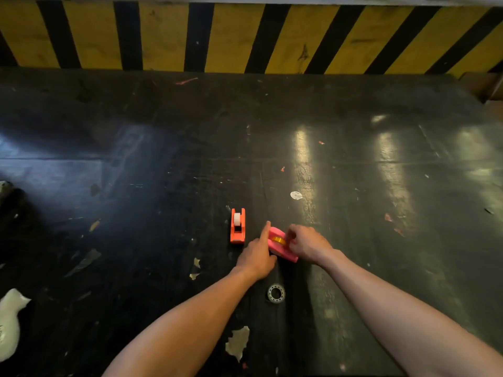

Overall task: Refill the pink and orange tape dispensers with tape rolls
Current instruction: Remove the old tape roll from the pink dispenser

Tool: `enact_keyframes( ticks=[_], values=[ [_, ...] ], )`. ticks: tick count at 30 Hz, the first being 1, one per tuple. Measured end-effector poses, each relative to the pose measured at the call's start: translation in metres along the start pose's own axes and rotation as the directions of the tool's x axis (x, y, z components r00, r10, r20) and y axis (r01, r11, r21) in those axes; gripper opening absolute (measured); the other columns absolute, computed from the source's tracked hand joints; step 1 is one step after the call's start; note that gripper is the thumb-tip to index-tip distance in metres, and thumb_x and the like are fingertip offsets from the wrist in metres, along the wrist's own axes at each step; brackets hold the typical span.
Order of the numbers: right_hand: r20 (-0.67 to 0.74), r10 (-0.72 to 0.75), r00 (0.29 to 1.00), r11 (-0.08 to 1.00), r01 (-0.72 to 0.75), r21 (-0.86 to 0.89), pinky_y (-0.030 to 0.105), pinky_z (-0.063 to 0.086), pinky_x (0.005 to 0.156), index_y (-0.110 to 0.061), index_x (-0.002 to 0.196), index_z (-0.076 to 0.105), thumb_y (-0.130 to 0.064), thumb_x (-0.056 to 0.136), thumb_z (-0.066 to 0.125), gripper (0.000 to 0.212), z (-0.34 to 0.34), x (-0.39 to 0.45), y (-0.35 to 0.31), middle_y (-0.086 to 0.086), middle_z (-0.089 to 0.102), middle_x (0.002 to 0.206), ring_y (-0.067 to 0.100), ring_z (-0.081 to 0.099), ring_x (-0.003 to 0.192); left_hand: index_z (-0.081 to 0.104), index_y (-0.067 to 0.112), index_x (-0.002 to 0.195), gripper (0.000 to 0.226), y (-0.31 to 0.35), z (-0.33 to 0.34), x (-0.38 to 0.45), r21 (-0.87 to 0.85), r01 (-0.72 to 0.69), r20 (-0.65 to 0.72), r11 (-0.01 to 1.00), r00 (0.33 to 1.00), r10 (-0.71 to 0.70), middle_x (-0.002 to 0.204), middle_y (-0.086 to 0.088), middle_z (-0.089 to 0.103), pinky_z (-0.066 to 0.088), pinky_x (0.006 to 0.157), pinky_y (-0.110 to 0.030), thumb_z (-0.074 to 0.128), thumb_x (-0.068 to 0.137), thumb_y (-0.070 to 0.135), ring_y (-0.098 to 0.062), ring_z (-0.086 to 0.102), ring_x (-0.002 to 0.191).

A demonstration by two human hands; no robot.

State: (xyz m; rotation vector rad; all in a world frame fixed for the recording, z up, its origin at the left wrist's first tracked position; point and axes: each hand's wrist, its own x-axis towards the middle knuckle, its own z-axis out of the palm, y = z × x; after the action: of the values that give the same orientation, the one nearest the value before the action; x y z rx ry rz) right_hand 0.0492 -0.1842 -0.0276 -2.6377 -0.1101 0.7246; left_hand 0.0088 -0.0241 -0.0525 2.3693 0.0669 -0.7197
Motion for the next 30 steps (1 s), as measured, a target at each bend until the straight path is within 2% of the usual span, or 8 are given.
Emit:
enact_keyframes(
  ticks=[5, 7, 10, 15, 21, 25, 28, 30],
  values=[
    [-0.001, -0.111, 0.994, 0.992, 0.110, -0.056, 0.035, 0.053, 0.083, -0.021, 0.112, 0.066, -0.040, 0.084, 0.066, 0.033, -0.001, -0.016, 0.012, 0.002, 0.066, 0.110, 0.022, 0.062, 0.104, 0.025, 0.035, 0.147, 0.069, -0.004, 0.000, 0.001, 0.171, -0.064, -0.053, 0.983, 0.996, 0.074, 0.127, -0.008, 0.067, 0.057, 0.092, -0.050, 0.066, 0.093, 0.037, -0.028, 0.067, 0.111],
    [-0.070, -0.180, 0.981, 0.976, 0.169, -0.137, 0.038, 0.050, 0.086, -0.022, 0.115, 0.068, -0.047, 0.082, 0.067, 0.041, 0.006, -0.023, 0.014, 0.003, 0.064, 0.110, 0.023, 0.058, 0.107, 0.035, 0.028, 0.143, 0.067, -0.004, -0.001, 0.001, 0.240, -0.093, -0.075, 0.966, 0.991, 0.113, 0.130, -0.009, 0.060, 0.056, 0.092, -0.046, 0.072, 0.089, 0.038, -0.028, 0.063, 0.116],
    [-0.142, -0.241, 0.960, 0.954, 0.207, -0.218, 0.041, 0.048, 0.089, -0.022, 0.117, 0.067, -0.043, 0.085, 0.066, 0.039, 0.018, -0.028, 0.015, 0.003, 0.063, 0.112, 0.026, 0.056, 0.109, 0.042, 0.022, 0.141, 0.071, -0.005, -0.002, 0.003, 0.280, -0.134, -0.089, 0.951, 0.982, 0.165, 0.139, -0.007, 0.049, 0.053, 0.100, -0.045, 0.079, 0.082, 0.038, -0.026, 0.054, 0.126],
    [-0.222, -0.269, 0.937, 0.952, 0.224, -0.208, 0.042, 0.046, 0.086, -0.024, 0.113, 0.066, -0.042, 0.086, 0.064, 0.032, 0.025, -0.029, 0.016, 0.000, 0.064, 0.110, 0.025, 0.057, 0.107, 0.038, 0.023, 0.152, 0.073, -0.003, -0.004, 0.005, 0.255, -0.209, -0.015, 0.944, 0.976, 0.219, 0.148, -0.003, 0.047, 0.048, 0.108, -0.044, 0.073, 0.089, 0.032, -0.025, 0.053, 0.132],
    [-0.242, -0.340, 0.909, 0.924, 0.274, -0.268, 0.040, 0.043, 0.084, -0.020, 0.115, 0.069, -0.037, 0.091, 0.059, 0.031, 0.026, -0.029, 0.011, 0.004, 0.067, 0.106, 0.027, 0.063, 0.104, 0.041, 0.023, 0.150, 0.071, -0.005, -0.004, 0.003, 0.260, -0.227, -0.025, 0.939, 0.970, 0.242, 0.145, 0.000, 0.050, 0.050, 0.105, -0.043, 0.074, 0.088, 0.033, -0.023, 0.055, 0.130],
    [-0.234, -0.362, 0.902, 0.906, 0.281, -0.317, 0.041, 0.043, 0.081, -0.012, 0.104, 0.069, -0.033, 0.093, 0.057, 0.027, 0.027, -0.028, 0.006, 0.009, 0.068, 0.103, 0.032, 0.064, 0.100, 0.040, 0.024, 0.151, 0.072, -0.006, -0.003, 0.001, 0.283, -0.219, -0.043, 0.934, 0.970, 0.240, 0.146, 0.000, 0.050, 0.050, 0.105, -0.044, 0.074, 0.088, 0.032, -0.023, 0.054, 0.131],
    [-0.280, -0.375, 0.884, 0.919, 0.314, -0.240, 0.042, 0.046, 0.082, -0.012, 0.102, 0.071, -0.033, 0.092, 0.060, 0.026, 0.017, -0.030, 0.003, 0.009, 0.070, 0.100, 0.030, 0.066, 0.096, 0.043, 0.026, 0.148, 0.069, -0.005, -0.006, 0.002, 0.299, -0.216, -0.042, 0.929, 0.970, 0.239, 0.141, 0.000, 0.053, 0.052, 0.100, -0.045, 0.075, 0.087, 0.033, -0.023, 0.057, 0.126],
    [-0.361, -0.306, 0.881, 0.952, 0.291, -0.095, 0.043, 0.051, 0.085, -0.012, 0.103, 0.073, -0.031, 0.090, 0.065, 0.024, 0.005, -0.033, 0.004, 0.008, 0.072, 0.099, 0.028, 0.067, 0.093, 0.043, 0.027, 0.148, 0.069, -0.003, -0.008, 0.004, 0.308, -0.211, -0.046, 0.928, 0.971, 0.236, 0.139, 0.000, 0.053, 0.054, 0.098, -0.045, 0.076, 0.087, 0.034, -0.024, 0.058, 0.124]
  ],
)
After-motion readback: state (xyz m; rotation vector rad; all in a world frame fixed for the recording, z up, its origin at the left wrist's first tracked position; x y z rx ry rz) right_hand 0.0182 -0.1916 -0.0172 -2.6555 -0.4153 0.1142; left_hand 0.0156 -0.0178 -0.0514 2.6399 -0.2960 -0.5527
